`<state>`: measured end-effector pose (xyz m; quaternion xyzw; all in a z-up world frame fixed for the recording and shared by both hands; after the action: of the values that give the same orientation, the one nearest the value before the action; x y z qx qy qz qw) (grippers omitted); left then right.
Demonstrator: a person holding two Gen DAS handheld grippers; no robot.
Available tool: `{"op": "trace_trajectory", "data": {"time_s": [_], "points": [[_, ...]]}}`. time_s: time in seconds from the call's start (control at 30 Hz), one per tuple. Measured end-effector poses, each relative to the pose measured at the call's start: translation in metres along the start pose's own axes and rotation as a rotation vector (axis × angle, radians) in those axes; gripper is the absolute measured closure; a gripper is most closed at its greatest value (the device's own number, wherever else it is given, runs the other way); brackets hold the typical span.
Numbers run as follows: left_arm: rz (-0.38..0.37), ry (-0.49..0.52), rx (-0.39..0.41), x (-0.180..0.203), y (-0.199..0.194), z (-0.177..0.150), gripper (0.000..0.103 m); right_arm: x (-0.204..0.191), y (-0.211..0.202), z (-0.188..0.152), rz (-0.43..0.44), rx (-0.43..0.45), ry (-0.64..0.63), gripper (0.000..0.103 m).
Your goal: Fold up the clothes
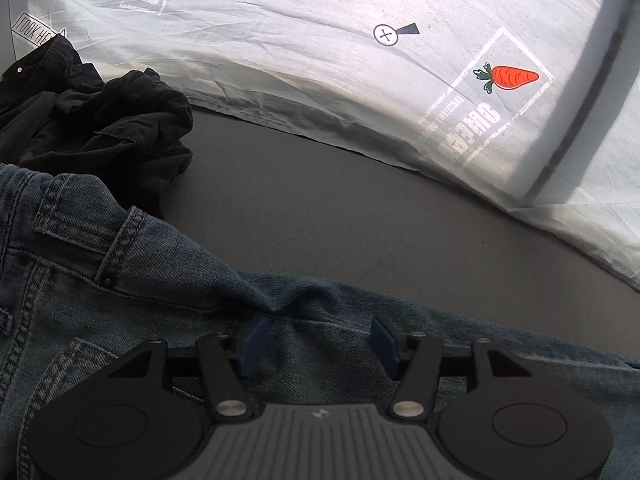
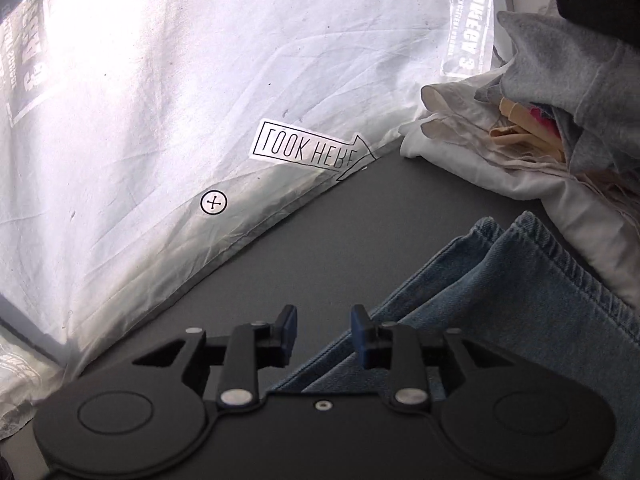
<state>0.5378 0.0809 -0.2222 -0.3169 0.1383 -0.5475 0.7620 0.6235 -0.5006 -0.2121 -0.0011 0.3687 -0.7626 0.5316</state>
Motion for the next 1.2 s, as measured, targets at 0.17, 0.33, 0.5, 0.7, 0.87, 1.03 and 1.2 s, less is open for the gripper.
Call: {"op": "trace_trajectory", "data": {"time_s": [0.17,0.33,0.5,0.7,0.87,1.03,1.2], "points": [[-0.003,0.054,-0.011,-0.009,-0.047,-0.022,0.028,0.007,-0.071,-0.066,0.132,-0.071,0.227,0.053],[-0.025,0.044,-0.057,-0.026,-0.095,-0.055,0.024,0.01,-0.137,-0.139,0.193,-0.191,0.427,0.045],[-0.03,0.037,-0.129,-0.037,-0.119,-0.092,0.016,-0.011,-0.154,-0.191,0.205,-0.307,0.429,0.044],[-0.024,0.099,-0.17,-0.056,-0.12,-0.1,0.011,-0.06,-0.145,-0.205,0.248,-0.332,0.387,0.042],[0.026,0.079,-0.13,-0.085,-0.115,-0.081,0.009,-0.097,-0.152,-0.184,0.368,-0.261,0.382,0.047],[0.099,0.028,-0.157,-0.116,-0.098,-0.079,0.009,-0.098,-0.138,-0.188,0.359,-0.288,0.443,0.047],[0.126,-0.043,-0.178,-0.138,-0.093,-0.09,0.006,-0.104,-0.13,-0.213,0.35,-0.369,0.457,0.047]]}}
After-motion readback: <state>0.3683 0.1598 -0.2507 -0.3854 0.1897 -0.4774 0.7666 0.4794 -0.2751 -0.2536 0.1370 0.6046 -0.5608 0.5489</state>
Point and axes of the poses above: each gripper's, at about its wrist camera, not at the fingertips, and y roughly the way its jaws point, x to its right, z to its top, the point moved 10 cm from there along y, roughly the way its jaws point, and after that the axes turned 11 degrees about x, right-handed, at the moved point
